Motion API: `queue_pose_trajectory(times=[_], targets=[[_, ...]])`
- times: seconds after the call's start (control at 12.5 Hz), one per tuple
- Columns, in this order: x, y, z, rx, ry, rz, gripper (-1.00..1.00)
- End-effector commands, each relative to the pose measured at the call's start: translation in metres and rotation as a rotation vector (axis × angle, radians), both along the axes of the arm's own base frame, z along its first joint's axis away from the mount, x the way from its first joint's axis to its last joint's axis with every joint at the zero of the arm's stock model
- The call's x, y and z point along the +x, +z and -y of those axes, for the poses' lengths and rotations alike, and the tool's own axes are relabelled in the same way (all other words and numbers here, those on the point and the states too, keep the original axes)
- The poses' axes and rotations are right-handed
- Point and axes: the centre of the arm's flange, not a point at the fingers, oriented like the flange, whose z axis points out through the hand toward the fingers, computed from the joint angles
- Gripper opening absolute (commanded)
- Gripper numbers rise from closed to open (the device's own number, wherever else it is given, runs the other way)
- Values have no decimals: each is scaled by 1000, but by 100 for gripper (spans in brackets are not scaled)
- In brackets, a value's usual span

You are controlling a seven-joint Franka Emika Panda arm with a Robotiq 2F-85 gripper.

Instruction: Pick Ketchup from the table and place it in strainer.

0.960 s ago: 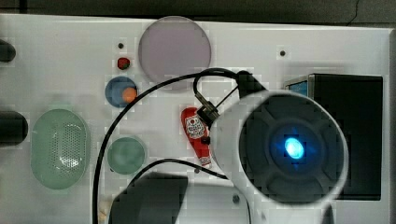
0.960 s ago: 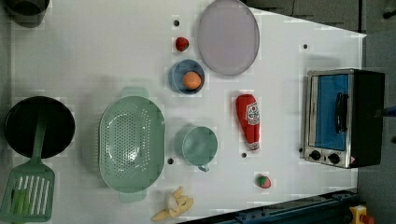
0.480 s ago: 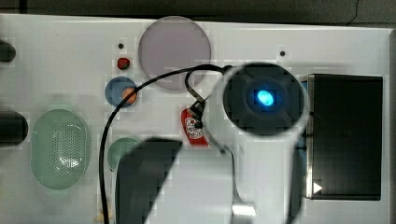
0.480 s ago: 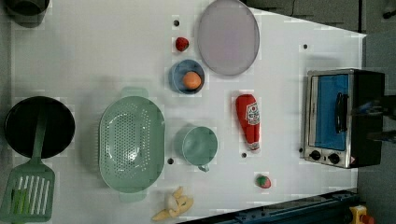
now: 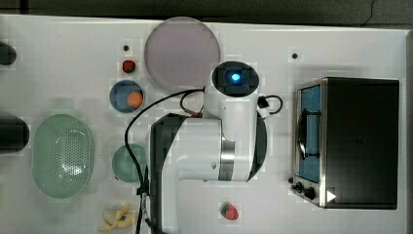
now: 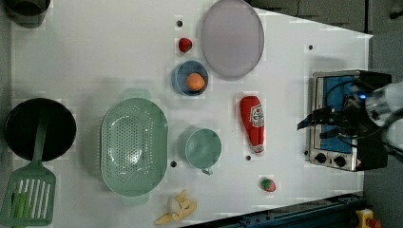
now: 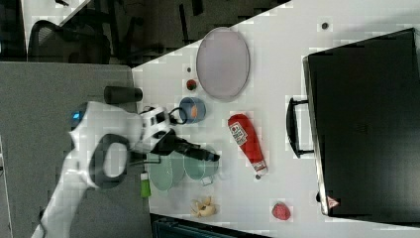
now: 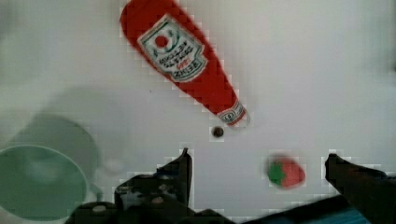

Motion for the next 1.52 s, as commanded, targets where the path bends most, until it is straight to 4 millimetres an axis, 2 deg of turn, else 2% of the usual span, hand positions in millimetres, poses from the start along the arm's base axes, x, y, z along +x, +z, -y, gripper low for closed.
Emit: queue_pose_trajectory(times=[0.08,0.4,0.8,1.28,1.44,1.52], targets=[[9,-4,-15,88,303,109,100],[0,-69,-18,109,386,144,100],[-11,-132,-27,110,403,181,100],[-13,-189,-34,88,498,186,100],[-15,-201,-36,94,500,179,100],[-15,-203,-36,94,501,184,92]])
